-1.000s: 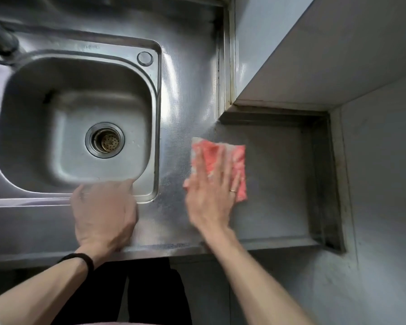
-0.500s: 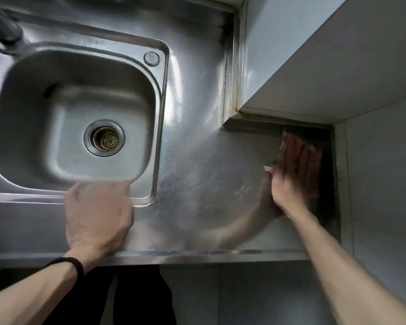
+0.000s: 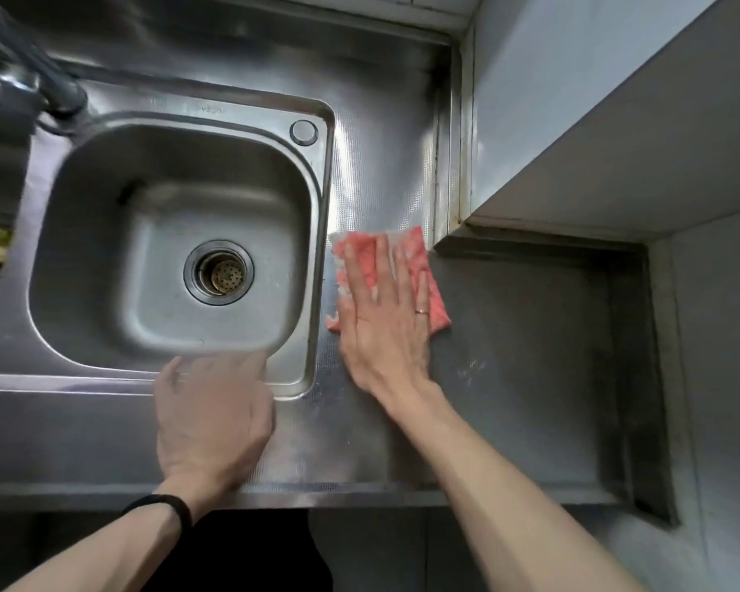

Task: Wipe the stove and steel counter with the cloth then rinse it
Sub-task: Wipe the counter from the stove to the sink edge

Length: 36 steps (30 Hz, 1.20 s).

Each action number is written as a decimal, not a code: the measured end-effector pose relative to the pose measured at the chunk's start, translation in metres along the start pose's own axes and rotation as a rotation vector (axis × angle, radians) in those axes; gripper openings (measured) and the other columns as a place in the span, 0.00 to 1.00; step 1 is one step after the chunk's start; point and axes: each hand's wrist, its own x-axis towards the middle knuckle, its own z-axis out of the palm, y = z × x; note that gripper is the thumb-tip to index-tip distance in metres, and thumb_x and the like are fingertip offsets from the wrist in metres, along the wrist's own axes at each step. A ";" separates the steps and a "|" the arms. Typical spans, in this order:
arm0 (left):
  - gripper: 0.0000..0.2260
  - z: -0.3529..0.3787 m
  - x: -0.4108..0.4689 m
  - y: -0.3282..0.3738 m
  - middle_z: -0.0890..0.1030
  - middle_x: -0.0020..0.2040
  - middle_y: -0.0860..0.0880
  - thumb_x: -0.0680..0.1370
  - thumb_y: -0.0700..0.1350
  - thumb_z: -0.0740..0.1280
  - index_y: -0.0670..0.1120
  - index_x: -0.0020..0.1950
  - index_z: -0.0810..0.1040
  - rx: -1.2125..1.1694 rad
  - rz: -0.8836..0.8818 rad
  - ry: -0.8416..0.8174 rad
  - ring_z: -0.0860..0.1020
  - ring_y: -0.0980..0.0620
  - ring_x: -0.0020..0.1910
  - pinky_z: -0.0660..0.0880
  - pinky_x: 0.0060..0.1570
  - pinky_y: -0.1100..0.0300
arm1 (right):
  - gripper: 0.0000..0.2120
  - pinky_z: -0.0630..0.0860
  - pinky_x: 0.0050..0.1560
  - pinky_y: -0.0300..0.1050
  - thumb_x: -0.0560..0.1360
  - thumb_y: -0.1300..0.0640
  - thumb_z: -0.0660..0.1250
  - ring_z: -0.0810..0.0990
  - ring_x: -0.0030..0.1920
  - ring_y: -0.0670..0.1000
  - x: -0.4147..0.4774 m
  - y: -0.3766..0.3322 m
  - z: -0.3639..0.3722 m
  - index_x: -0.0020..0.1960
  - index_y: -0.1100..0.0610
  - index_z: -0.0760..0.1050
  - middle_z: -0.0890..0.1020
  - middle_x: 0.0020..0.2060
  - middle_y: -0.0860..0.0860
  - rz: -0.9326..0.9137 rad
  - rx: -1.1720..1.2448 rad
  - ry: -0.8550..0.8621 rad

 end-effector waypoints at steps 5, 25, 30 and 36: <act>0.17 0.002 0.000 0.001 0.84 0.51 0.53 0.77 0.51 0.57 0.56 0.61 0.81 -0.017 0.003 0.043 0.80 0.46 0.54 0.64 0.71 0.38 | 0.26 0.35 0.83 0.58 0.87 0.41 0.44 0.39 0.85 0.52 0.070 0.005 -0.018 0.85 0.37 0.43 0.43 0.86 0.51 -0.028 -0.039 -0.012; 0.15 0.003 -0.001 0.000 0.82 0.47 0.52 0.77 0.51 0.57 0.55 0.58 0.80 -0.033 0.005 0.046 0.79 0.46 0.52 0.64 0.70 0.41 | 0.34 0.48 0.82 0.63 0.80 0.45 0.47 0.50 0.84 0.65 -0.101 0.157 -0.038 0.85 0.51 0.52 0.55 0.84 0.63 0.721 -0.090 0.147; 0.16 0.000 0.000 -0.001 0.82 0.48 0.52 0.77 0.51 0.57 0.55 0.58 0.81 -0.071 0.008 0.033 0.79 0.46 0.52 0.67 0.67 0.43 | 0.31 0.43 0.83 0.62 0.81 0.43 0.46 0.42 0.85 0.58 -0.128 0.040 0.003 0.84 0.39 0.52 0.48 0.86 0.56 0.558 -0.025 0.128; 0.17 -0.005 0.000 -0.002 0.83 0.51 0.51 0.78 0.52 0.57 0.55 0.62 0.81 -0.090 0.024 -0.034 0.79 0.45 0.53 0.69 0.64 0.44 | 0.28 0.44 0.82 0.61 0.85 0.43 0.49 0.44 0.85 0.56 -0.164 -0.047 0.045 0.84 0.36 0.48 0.48 0.86 0.52 0.256 -0.050 0.012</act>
